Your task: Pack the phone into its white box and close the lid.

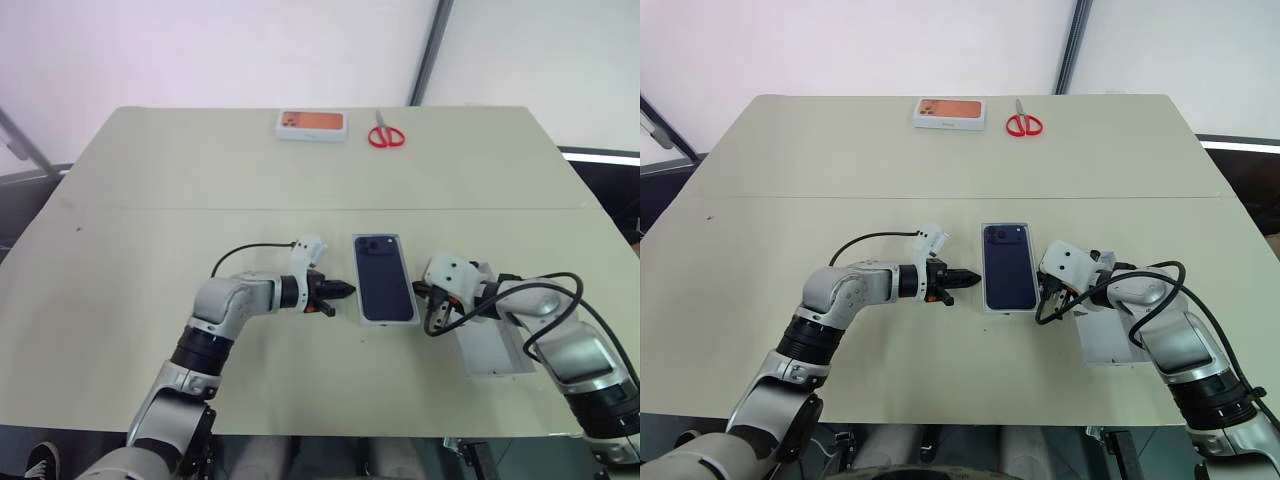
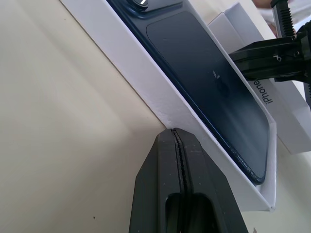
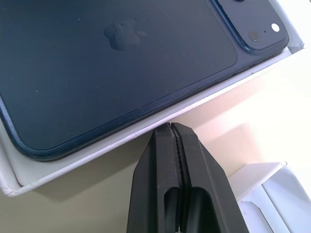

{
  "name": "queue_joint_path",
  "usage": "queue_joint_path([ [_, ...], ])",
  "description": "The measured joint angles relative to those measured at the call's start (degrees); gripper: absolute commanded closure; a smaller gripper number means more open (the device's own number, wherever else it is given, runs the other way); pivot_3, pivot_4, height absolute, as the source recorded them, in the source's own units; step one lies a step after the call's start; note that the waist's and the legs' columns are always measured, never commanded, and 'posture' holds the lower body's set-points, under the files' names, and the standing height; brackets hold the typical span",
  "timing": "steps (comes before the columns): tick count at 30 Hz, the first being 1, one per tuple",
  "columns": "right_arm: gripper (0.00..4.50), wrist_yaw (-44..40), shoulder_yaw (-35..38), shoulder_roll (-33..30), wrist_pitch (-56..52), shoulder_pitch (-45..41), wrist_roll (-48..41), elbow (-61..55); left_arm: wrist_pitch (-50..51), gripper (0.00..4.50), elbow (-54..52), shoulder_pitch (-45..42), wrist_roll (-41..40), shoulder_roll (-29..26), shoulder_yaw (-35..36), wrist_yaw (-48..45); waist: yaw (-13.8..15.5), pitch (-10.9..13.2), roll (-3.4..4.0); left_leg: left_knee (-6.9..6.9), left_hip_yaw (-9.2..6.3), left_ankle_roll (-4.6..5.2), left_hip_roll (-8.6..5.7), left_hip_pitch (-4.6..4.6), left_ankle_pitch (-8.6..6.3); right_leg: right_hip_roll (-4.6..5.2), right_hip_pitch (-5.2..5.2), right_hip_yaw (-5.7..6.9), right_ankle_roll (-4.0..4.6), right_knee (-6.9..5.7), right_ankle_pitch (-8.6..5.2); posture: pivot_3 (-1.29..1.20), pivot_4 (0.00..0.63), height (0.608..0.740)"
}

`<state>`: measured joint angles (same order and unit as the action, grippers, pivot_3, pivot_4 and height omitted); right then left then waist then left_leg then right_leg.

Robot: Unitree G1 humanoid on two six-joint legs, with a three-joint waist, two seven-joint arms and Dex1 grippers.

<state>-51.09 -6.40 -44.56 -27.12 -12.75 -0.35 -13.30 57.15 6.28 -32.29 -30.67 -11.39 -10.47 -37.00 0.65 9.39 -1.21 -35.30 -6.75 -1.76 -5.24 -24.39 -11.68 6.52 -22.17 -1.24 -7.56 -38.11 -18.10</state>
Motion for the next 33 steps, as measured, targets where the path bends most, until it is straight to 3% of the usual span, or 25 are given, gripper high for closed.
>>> queue_joint_path([
  [17, 4.50, -3.3, 0.0, -0.9, -2.1, 0.6, -2.0, -2.1, -0.5, 4.47, 0.0, 0.3, 1.1, 0.3, 1.3, 0.1, -0.1, 0.0, 0.00, 0.00, 0.00, 0.00, 0.03, 0.01, 0.00, -0.03, 0.00, 0.00, 0.00, -0.01, 0.00, 0.00, 0.150, 0.740],
  [33, 4.50, -1.2, -1.2, -0.7, 0.4, -1.1, -0.2, 0.2, -0.1, 4.47, -1.5, 1.2, 1.5, 0.3, 1.3, 0.1, -0.1, 0.0, 0.00, -0.01, 0.00, 0.00, 0.03, 0.00, 0.00, -0.03, -0.01, 0.00, 0.00, -0.01, 0.00, 0.00, 0.150, 0.740],
])
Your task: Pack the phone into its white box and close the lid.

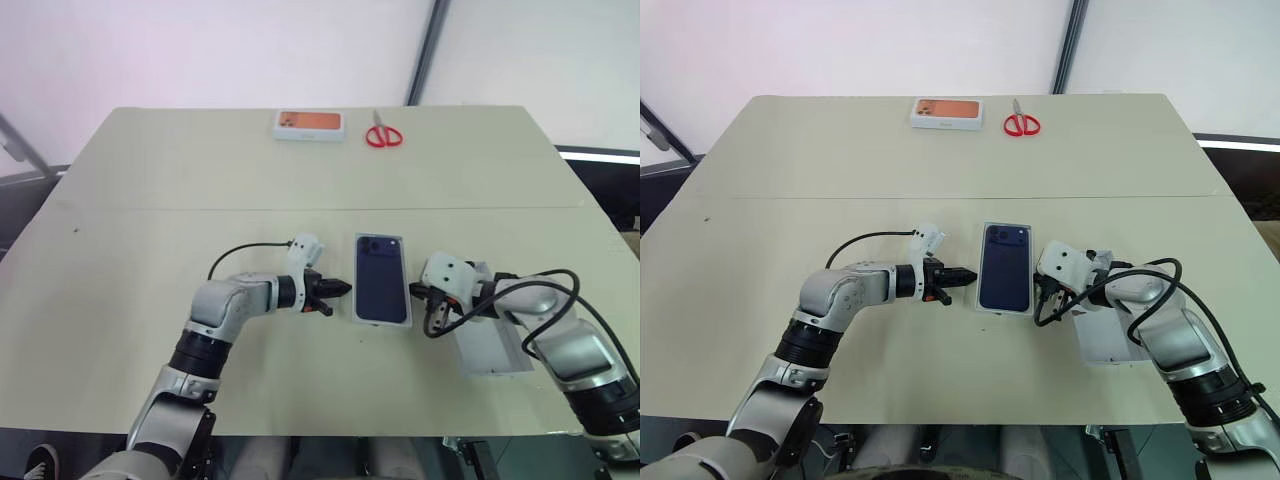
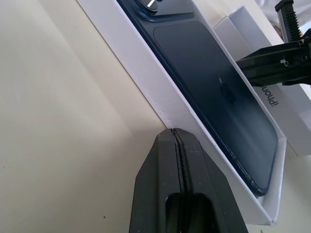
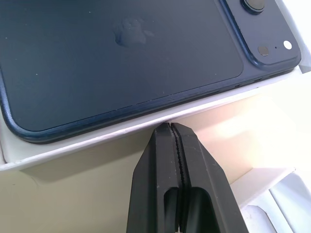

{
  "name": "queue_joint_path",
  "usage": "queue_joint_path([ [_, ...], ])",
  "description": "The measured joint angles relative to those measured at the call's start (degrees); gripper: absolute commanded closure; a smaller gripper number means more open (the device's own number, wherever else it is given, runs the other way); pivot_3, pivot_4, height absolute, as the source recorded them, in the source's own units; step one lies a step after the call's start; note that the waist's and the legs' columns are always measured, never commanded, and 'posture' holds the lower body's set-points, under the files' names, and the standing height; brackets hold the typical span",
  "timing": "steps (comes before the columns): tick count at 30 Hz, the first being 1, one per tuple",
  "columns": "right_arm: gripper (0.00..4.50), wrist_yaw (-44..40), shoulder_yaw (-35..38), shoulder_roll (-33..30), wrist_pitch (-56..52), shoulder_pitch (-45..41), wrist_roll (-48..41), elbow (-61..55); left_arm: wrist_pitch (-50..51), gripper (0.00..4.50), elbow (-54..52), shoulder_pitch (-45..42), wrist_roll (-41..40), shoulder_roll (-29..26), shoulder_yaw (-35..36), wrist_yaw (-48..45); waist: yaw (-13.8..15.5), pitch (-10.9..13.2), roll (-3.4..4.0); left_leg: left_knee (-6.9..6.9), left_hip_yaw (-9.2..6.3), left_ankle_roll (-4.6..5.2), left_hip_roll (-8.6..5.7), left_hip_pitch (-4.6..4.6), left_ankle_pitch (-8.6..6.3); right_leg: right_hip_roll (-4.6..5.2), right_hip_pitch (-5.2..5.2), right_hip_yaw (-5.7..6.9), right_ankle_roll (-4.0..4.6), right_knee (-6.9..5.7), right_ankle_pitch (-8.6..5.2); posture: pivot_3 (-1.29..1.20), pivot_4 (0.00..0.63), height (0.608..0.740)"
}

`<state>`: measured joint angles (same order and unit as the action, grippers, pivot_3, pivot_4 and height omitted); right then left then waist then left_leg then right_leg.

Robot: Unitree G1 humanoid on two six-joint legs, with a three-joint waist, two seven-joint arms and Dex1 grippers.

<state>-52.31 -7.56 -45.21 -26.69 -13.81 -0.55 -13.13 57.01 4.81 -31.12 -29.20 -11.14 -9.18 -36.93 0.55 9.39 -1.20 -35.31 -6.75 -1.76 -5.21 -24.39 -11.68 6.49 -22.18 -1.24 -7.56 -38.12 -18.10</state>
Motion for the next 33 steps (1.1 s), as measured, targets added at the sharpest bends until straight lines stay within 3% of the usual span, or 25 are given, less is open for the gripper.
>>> queue_joint_path([
  [12, 4.50, -0.1, 0.0, -0.3, 1.2, 0.0, 0.3, 0.1, 0.2, 4.47, -1.4, 1.1, -0.1, -1.3, 0.4, -0.7, -0.1, 0.0, 0.00, 0.00, 0.00, 0.00, 0.00, 0.00, 0.00, 0.00, -0.01, -0.01, 0.00, 0.00, 0.00, 0.00, 0.150, 0.740],
  [15, 4.50, -0.6, 1.1, -0.3, -2.1, 0.0, -2.2, -0.8, -0.5, 4.47, -3.0, 1.7, -0.1, -3.7, 0.2, -2.1, -0.2, 0.0, 0.00, 0.02, 0.00, 0.00, 0.01, -0.01, 0.00, 0.00, -0.03, -0.02, 0.00, -0.01, 0.00, 0.00, 0.150, 0.740],
  [22, 4.50, -1.2, 4.8, -5.2, -2.6, 3.5, -3.8, -4.2, -8.7, 4.47, -6.3, 3.3, 0.4, -11.4, 3.2, -7.7, 0.1, 0.0, 0.01, 0.01, 0.03, 0.04, 0.00, 0.00, -0.03, 0.03, 0.00, -0.02, 0.01, 0.03, 0.00, 0.00, 0.150, 0.740],
  [33, 4.50, 1.2, 3.8, -5.1, 2.9, 1.2, -1.5, 1.2, -18.6, 4.47, -10.8, 5.5, -0.3, -12.2, 5.3, -12.6, 0.0, 0.0, 0.01, 0.00, 0.03, 0.04, 0.03, 0.00, -0.02, 0.02, -0.01, -0.01, 0.01, 0.01, 0.00, 0.00, 0.150, 0.740],
])
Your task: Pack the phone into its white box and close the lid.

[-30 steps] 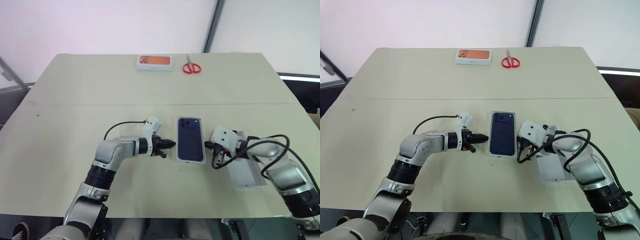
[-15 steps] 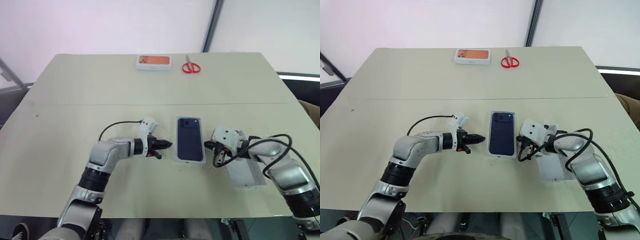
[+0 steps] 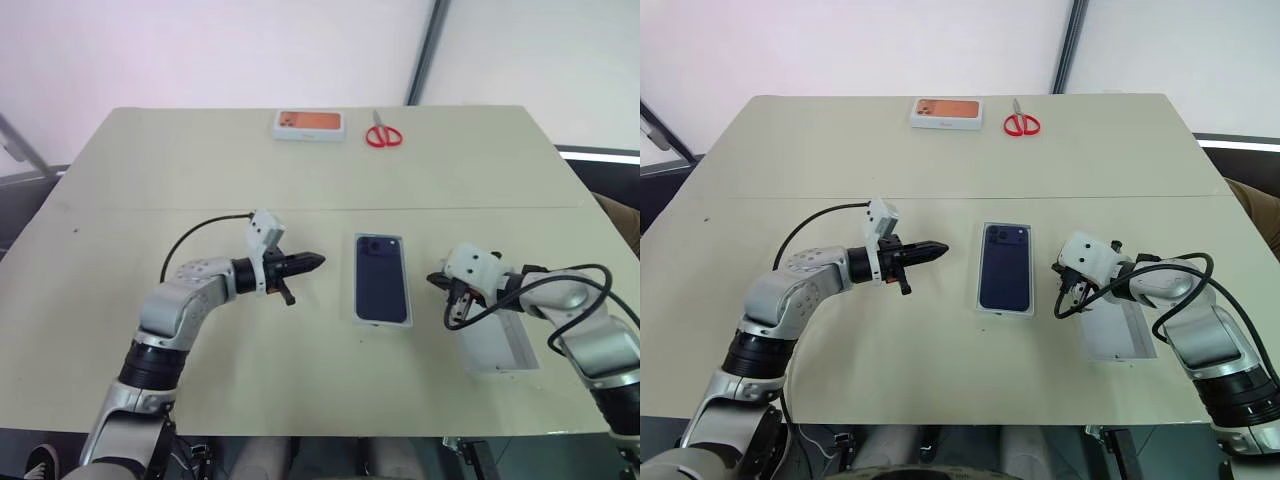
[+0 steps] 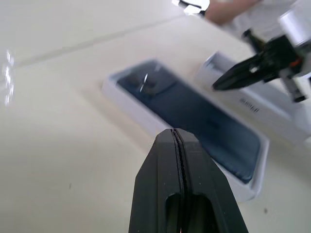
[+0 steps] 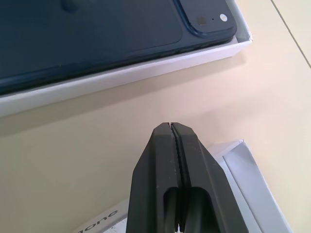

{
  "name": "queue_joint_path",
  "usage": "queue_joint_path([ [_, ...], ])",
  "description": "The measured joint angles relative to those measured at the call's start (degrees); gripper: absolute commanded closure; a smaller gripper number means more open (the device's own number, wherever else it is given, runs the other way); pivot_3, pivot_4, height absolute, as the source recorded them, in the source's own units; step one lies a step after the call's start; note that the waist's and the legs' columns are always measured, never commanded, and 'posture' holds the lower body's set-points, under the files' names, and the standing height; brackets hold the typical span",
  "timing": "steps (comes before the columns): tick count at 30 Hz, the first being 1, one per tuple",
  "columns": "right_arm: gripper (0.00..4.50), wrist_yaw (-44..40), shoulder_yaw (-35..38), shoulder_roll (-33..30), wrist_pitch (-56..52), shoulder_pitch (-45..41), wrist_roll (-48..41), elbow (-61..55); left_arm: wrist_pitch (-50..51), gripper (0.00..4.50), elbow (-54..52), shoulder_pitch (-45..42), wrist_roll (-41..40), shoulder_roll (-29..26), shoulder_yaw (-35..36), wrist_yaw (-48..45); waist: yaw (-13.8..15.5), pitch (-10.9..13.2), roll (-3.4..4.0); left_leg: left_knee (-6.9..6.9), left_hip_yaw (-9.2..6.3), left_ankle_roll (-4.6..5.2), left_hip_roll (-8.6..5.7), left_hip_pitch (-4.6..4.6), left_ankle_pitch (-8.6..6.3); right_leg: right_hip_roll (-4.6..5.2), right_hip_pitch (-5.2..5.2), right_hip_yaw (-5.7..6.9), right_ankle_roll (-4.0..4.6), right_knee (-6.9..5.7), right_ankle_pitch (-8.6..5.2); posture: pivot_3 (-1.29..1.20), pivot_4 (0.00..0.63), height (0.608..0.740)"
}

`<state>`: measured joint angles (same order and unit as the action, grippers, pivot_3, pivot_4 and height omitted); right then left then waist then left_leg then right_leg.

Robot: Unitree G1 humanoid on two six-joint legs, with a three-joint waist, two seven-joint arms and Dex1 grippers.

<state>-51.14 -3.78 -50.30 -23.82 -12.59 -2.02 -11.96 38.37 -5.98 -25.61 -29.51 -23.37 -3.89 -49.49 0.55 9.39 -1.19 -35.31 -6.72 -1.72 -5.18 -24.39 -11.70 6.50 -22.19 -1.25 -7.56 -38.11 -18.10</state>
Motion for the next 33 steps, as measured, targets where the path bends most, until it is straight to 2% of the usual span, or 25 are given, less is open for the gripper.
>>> queue_joint_path([
  [2, 4.50, -0.6, 0.6, 0.0, -1.6, -0.3, -1.3, 0.0, -0.1, 4.47, 0.9, 0.3, -0.7, -2.7, 1.0, -1.9, -0.1, 0.0, 0.00, 0.02, 0.00, 0.01, 0.00, 0.00, 0.00, -0.01, -0.02, 0.00, 0.00, 0.00, 0.00, 0.00, 0.150, 0.740],
  [5, 3.65, -1.6, 3.0, 0.0, -7.2, -0.3, -5.2, -0.8, 0.9, 3.66, 2.3, 0.5, -1.7, -6.0, 2.6, -5.0, -0.1, 0.0, 0.01, 0.02, 0.00, 0.03, 0.00, 0.00, -0.02, -0.01, -0.01, -0.01, 0.00, 0.00, 0.00, 0.00, 0.150, 0.740],
  [12, 0.27, -0.4, 10.8, -1.0, -27.2, -0.6, -14.7, -10.9, -2.7, 0.39, 2.6, 0.9, -2.8, -8.1, 2.9, -10.4, 0.1, 0.0, 0.01, 0.02, -0.01, 0.04, 0.01, -0.02, -0.02, 0.02, -0.02, 0.00, 0.01, 0.01, 0.00, 0.00, 0.150, 0.740],
  [13, 0.06, 0.8, 12.4, -1.0, -31.0, -0.3, -15.7, -12.4, -3.9, 0.17, 2.6, 1.1, -2.4, -8.3, 2.8, -11.2, 0.1, 0.0, 0.01, 0.02, -0.01, 0.04, 0.01, -0.02, -0.03, 0.03, -0.02, -0.01, 0.01, 0.01, 0.00, 0.00, 0.150, 0.740],
  [19, 0.06, 9.3, 18.7, 3.5, -52.3, 1.3, -19.8, -20.1, -9.8, 0.17, 3.2, 2.3, -0.1, -8.5, 2.3, -13.3, 0.1, 0.0, 0.02, 0.05, 0.00, 0.05, 0.01, -0.03, -0.03, 0.15, -0.06, -0.02, 0.01, 0.01, 0.00, 0.00, 0.150, 0.740],
  [23, 0.06, 11.6, 23.1, 6.1, -65.1, -0.1, -23.5, -25.3, -11.1, 0.17, 4.0, 2.3, 0.1, -7.1, 2.4, -13.8, 0.1, 0.0, 0.02, 0.05, 0.00, 0.06, 0.00, -0.03, -0.03, 0.14, -0.05, -0.01, 0.01, 0.01, 0.00, 0.00, 0.150, 0.740],
  [27, 0.06, 15.3, 24.4, 6.4, -68.3, 1.3, -26.4, -28.2, -12.4, 0.17, 4.2, 2.3, 0.4, -5.9, 2.3, -13.7, 0.2, 0.0, 0.02, 0.07, -0.01, 0.08, 0.00, -0.03, -0.04, 0.14, -0.04, 0.01, 0.01, 0.02, -0.01, 0.00, 0.150, 0.740],
  [33, 0.06, 23.9, 24.8, 10.7, -68.3, 5.5, -32.0, -30.3, -12.9, 0.17, 5.3, 1.6, 1.5, -4.6, 2.3, -12.1, 0.0, 0.0, 0.02, 0.03, 0.00, 0.09, 0.00, -0.03, -0.03, 0.06, -0.04, 0.00, 0.00, -0.02, 0.00, 0.00, 0.150, 0.740],
])
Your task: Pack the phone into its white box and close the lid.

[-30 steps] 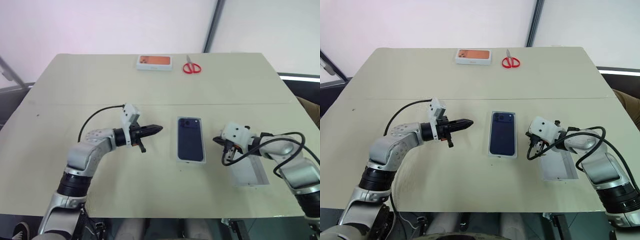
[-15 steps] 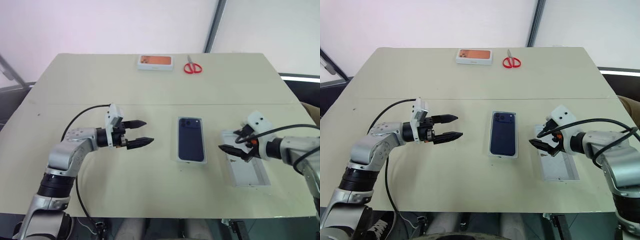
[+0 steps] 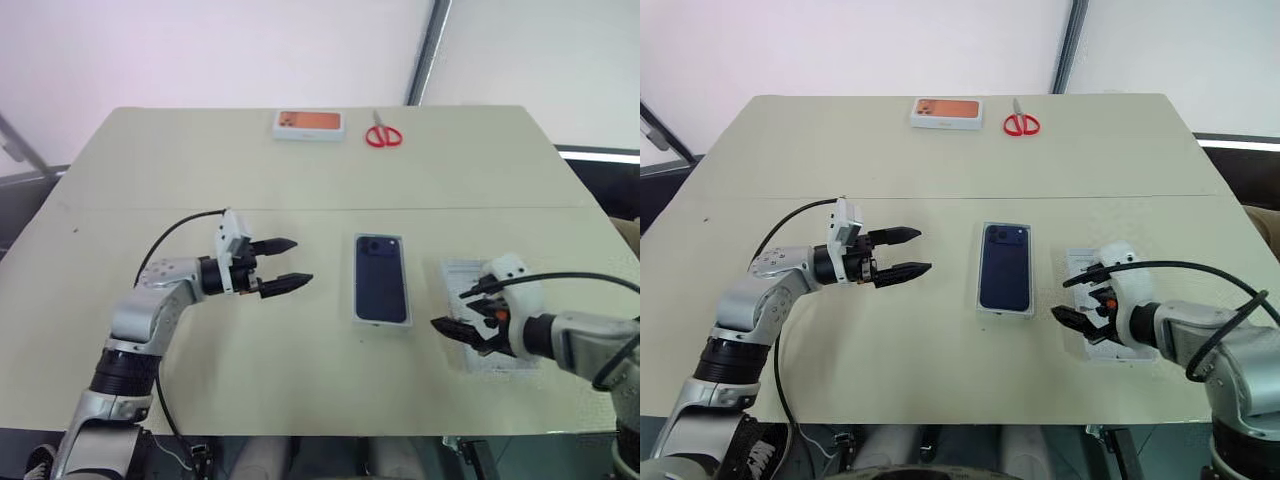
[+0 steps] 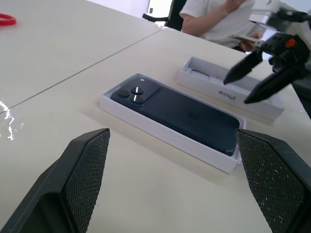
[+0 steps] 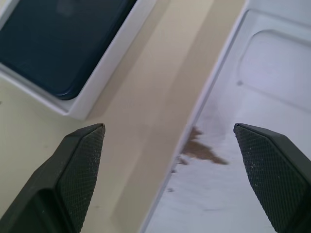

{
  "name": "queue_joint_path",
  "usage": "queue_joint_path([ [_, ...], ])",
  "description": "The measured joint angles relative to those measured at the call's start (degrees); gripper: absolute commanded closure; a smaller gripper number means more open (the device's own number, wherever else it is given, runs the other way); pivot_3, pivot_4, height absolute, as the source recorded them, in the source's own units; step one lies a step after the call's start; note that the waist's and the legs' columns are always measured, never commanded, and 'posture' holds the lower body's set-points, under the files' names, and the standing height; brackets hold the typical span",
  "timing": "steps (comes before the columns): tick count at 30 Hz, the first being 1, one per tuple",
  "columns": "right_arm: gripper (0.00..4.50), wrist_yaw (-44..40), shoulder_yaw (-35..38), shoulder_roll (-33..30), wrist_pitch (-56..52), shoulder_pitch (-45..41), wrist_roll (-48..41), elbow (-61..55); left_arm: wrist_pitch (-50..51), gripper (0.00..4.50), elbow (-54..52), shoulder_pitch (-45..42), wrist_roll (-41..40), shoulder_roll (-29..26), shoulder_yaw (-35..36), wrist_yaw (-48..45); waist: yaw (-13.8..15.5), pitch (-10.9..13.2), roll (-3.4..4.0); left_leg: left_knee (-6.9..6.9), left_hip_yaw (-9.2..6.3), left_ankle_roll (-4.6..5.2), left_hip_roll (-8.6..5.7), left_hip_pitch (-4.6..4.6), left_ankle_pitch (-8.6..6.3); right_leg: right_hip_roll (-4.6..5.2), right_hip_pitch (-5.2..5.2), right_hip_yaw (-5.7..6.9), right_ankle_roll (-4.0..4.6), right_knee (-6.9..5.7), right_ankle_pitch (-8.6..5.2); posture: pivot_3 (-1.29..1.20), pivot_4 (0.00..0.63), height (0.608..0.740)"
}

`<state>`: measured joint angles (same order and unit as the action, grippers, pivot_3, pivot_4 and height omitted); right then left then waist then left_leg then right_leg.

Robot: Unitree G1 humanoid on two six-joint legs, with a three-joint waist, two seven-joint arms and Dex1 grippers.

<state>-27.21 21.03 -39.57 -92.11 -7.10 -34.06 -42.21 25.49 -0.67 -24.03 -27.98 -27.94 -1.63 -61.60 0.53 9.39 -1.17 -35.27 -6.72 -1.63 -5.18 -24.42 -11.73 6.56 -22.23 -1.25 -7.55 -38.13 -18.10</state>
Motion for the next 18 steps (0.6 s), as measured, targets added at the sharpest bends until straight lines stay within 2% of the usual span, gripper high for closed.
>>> queue_joint_path([
  [7, 0.06, 9.1, -1.5, 1.4, 0.0, 0.9, -1.9, -0.3, 0.0, 0.17, 0.0, -0.7, 0.6, 0.1, 0.0, 1.0, -0.1, 0.0, 0.01, 0.02, 0.00, 0.00, 0.02, 0.00, 0.00, -0.04, -0.01, -0.01, 0.00, 0.00, 0.00, 0.00, 0.150, 0.740],
  [8, 0.57, 10.0, -1.5, 2.1, 0.0, 0.5, -2.3, -0.3, 0.0, 0.00, 0.0, -0.7, 0.8, 0.3, 0.0, 1.3, -0.1, 0.0, 0.01, 0.02, 0.00, 0.00, 0.02, 0.01, 0.00, -0.05, -0.01, -0.01, 0.00, 0.01, 0.00, 0.00, 0.150, 0.740],
  [9, 0.85, 10.8, -1.6, 2.8, 0.0, 0.3, -2.5, -0.3, -0.1, 0.00, 0.0, -0.7, 1.1, 0.6, 0.0, 1.7, -0.1, 0.0, 0.01, 0.02, 0.01, 0.00, 0.02, 0.00, 0.00, -0.04, -0.01, -0.01, 0.00, 0.01, 0.00, 0.00, 0.150, 0.740],
  [11, 1.76, 12.6, -1.6, 3.7, 0.0, 0.3, -2.7, -0.3, -0.2, 0.00, 0.0, -0.7, 1.5, 0.9, -0.1, 2.1, -0.1, 0.0, 0.01, 0.02, 0.01, 0.00, 0.01, 0.00, 0.00, -0.04, 0.00, -0.01, 0.00, 0.01, 0.00, 0.00, 0.150, 0.740],
  [16, 4.41, 16.3, -2.7, 5.5, 0.0, 0.3, -2.8, -0.4, -0.2, 0.00, 0.0, -0.7, 1.9, 0.9, -0.1, 2.6, -0.1, 0.0, 0.00, 0.01, 0.00, 0.00, 0.01, 0.01, 0.00, -0.05, 0.01, -0.01, 0.00, 0.01, 0.00, 0.00, 0.150, 0.740],
  [18, 4.47, 17.5, -2.9, 6.0, 0.0, 0.1, -2.7, -0.4, -0.2, 0.00, 0.0, -0.7, 2.1, 0.9, -0.1, 2.6, -0.1, 0.0, 0.00, 0.01, 0.00, 0.00, 0.01, 0.01, 0.00, -0.05, 0.01, -0.01, 0.00, 0.00, 0.00, 0.00, 0.150, 0.740],
])
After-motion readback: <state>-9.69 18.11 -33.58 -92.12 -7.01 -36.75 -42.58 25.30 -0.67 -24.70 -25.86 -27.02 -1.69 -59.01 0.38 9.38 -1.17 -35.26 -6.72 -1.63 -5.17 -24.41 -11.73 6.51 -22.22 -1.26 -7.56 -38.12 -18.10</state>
